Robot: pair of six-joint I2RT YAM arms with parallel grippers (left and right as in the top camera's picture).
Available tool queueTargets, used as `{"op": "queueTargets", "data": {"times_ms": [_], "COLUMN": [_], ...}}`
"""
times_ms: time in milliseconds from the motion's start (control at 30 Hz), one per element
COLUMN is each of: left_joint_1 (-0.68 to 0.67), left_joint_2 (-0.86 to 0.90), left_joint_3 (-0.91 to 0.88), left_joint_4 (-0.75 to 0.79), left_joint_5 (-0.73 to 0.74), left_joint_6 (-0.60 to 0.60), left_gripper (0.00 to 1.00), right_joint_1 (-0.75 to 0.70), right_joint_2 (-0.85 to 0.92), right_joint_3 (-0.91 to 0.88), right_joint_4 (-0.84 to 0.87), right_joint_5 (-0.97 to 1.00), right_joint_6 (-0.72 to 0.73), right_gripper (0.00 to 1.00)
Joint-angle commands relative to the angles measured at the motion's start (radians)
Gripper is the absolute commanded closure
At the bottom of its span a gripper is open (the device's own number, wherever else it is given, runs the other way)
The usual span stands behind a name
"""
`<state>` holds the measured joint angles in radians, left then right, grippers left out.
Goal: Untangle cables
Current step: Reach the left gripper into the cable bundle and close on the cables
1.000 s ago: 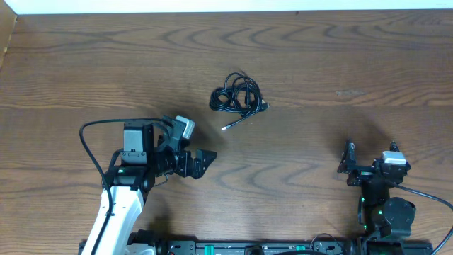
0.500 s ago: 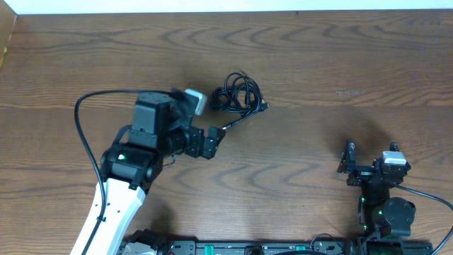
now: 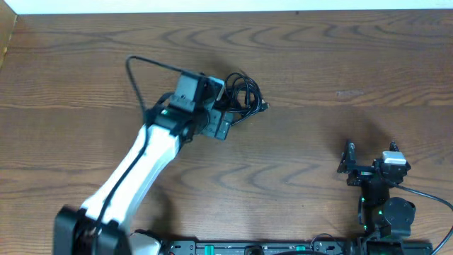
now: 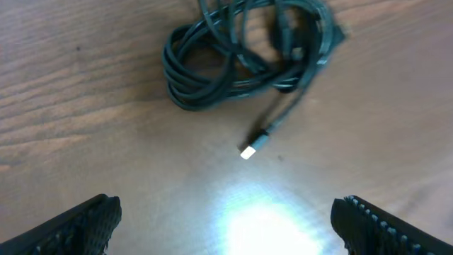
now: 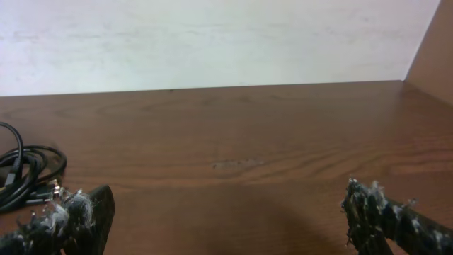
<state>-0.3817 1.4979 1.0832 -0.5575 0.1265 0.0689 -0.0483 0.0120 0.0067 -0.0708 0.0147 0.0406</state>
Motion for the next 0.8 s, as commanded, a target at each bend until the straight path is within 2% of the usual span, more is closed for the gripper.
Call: {"op": "queueTargets", "data": {"times_ms": [0,167,333,467,600,700,767], "left_joint_1": [-0.002,-0.002,-0.002,-0.002,-0.002,-0.002,-0.002], "left_joint_2": [0.070,0.130,0.175,0.180,0.180,0.180,0.180], "left_joint_3": [0.024,0.023,0.023,0.023,0.023,0.023,0.023], "left_joint_4": [0.044,0.124,0.152,0.148,0.135,0.151,0.151], "left_joint_5": [-0.079,-0.093,-0.093,-0.088,0.018,0.135,0.160], "left_joint_6": [0.013,0.051,0.229,0.235,0.224,0.336,0.412], "left_gripper": [0.01,0.01,0.01,0.01,0.01,0.01,0.01], "right_joint_1": [-0.004,-0.004,-0.004,-0.004,-0.004,-0.004,-0.004], "right_joint_2": [-0.006,-0.006,-0.006,-0.006,-0.006,-0.006,-0.006], "right_joint_3": [-0.001,-0.001,-0.001,-0.001,-0.001,-0.001,-0.001], "right_joint_4": [-0.005,-0.005,-0.005,-0.005,-0.005,-0.005,-0.005], "right_joint_5": [-0.006,-0.006,-0.006,-0.006,-0.006,-0.006,-0.006], "right_joint_6": [0.007,0.007,0.007,0.007,0.007,0.007,0.007], "right_gripper": [0.01,0.01,0.01,0.01,0.01,0.01,0.01]}}
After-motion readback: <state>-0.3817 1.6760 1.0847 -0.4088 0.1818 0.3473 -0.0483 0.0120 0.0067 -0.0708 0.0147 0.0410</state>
